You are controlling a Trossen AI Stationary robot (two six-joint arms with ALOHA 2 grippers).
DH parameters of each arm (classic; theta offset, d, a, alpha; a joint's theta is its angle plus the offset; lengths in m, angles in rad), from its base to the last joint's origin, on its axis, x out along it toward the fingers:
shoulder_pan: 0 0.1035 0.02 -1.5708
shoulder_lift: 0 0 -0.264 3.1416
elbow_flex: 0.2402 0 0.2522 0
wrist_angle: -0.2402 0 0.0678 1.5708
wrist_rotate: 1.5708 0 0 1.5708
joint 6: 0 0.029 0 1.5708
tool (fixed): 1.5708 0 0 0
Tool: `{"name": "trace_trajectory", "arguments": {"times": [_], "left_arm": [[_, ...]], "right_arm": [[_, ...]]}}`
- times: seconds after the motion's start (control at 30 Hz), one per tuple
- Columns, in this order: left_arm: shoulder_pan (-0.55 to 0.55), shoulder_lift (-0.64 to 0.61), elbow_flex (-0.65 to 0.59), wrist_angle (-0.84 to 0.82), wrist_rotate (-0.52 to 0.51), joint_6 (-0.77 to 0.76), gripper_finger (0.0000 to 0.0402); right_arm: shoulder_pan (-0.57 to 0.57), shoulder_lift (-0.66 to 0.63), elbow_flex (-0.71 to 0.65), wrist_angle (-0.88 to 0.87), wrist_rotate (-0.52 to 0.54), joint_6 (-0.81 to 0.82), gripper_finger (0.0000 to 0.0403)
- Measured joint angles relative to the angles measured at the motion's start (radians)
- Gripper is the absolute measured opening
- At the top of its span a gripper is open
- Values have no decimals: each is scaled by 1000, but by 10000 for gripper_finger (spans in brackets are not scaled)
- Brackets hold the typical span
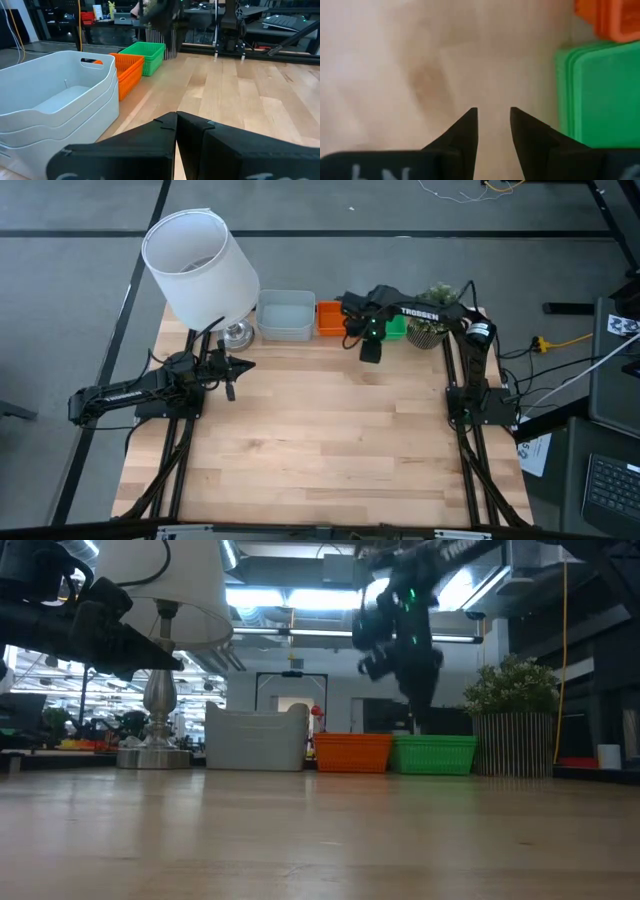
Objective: Stack baskets by color
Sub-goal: Adjust the stacked green bins, then return to Home Position
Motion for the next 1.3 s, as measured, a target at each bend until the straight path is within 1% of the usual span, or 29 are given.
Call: {"name": "trace_trajectory", "arguments": {"times": [0.07,0.17,0.33,0.5,0.6,0.77,0.93,1.17,1.3], "left_arm": [[0,0,0,0,0,0,0],[0,0,0,0,0,0,0],[0,0,0,0,0,0,0],[0,0,0,0,0,0,0],[0,0,0,0,0,0,0],[0,0,0,0,0,0,0],[0,0,0,0,0,0,0],[0,0,0,0,0,0,0],[0,0,0,0,0,0,0]], "right_arm": [[-17,1,-71,86,5,-20,114],[-32,1,-152,226,58,-40,114],[-54,1,-229,311,240,-38,114],[-78,1,-242,352,322,-40,114],[-97,1,-242,352,316,-41,114],[-106,0,-241,347,254,-41,114],[-106,0,-241,318,231,-36,114],[-88,1,-241,244,165,8,114],[-66,1,-241,241,155,10,114]]}}
